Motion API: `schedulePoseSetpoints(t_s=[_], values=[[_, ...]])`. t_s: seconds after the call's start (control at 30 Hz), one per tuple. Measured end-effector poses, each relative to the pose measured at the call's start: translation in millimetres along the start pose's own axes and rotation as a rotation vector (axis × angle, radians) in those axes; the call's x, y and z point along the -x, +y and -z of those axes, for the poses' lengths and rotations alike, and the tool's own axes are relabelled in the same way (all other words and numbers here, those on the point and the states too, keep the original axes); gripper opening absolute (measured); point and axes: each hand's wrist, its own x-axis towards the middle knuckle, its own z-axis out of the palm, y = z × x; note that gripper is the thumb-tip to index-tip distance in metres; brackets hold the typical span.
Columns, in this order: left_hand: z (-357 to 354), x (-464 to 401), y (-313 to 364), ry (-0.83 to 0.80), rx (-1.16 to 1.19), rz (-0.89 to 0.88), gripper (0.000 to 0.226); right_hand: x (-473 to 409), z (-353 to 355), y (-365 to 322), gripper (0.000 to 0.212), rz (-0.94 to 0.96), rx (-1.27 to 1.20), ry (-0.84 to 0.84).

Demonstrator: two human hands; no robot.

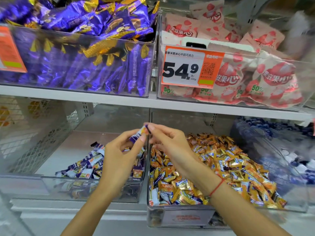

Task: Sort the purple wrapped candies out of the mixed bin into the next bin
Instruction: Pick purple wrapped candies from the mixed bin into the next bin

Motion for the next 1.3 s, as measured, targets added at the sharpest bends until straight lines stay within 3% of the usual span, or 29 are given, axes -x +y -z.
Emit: schedulePoseSetpoints(t_s=[0.07,0.13,0.2,0.3,0.37,0.5,0.6,0.73,0.8,0.87,0.93,1.07,1.13,1.3], values=[[11,-6,-10,0.076,-0.136,0.018,0.015,-20,15,6,0.02,-0.003,0.156,0.068],[24,-11,-22,0.07,-0.363,0.079,0.016,-42,37,16,0.027,0.049,0.51,0.113],[29,-12,-27,-0.002,-0.53,0.157,0.036,-62,52,29,0.033,0.076,0.831,-0.013],[22,-10,-23,-0.102,-0.393,0.149,0.054,-84,48,49,0.057,-0.021,1.148,-0.335],[14,-7,-19,-0.202,-0.251,0.165,0.055,-94,39,58,0.065,-0.02,1.317,-0.375],[5,0,-23,-0.283,-0.334,0.178,0.033,-104,37,62,0.035,0.132,1.491,-0.319],[5,0,-25,-0.264,-0.353,0.163,0.025,-90,48,59,0.025,0.134,1.388,-0.269],[6,2,-22,-0.245,-0.362,0.136,0.026,-48,72,34,0.017,0.087,1.047,-0.017],[5,3,-18,-0.212,-0.365,0.097,0.031,-23,79,17,0.011,-0.006,0.623,0.105],[2,4,-12,-0.172,-0.339,0.008,0.038,0,78,5,0.023,-0.151,0.126,0.118],[-3,7,-2,-0.158,-0.307,-0.091,0.047,14,70,-2,0.036,-0.239,-0.113,0.086],[-17,11,7,-0.219,-0.238,-0.154,0.055,24,42,-6,0.041,-0.295,-0.306,0.015],[-20,11,7,-0.164,-0.203,-0.199,0.049,26,33,-6,0.042,-0.287,-0.355,-0.008],[-19,8,8,-0.087,-0.14,-0.212,0.03,26,33,-11,0.035,-0.251,-0.205,-0.071]])
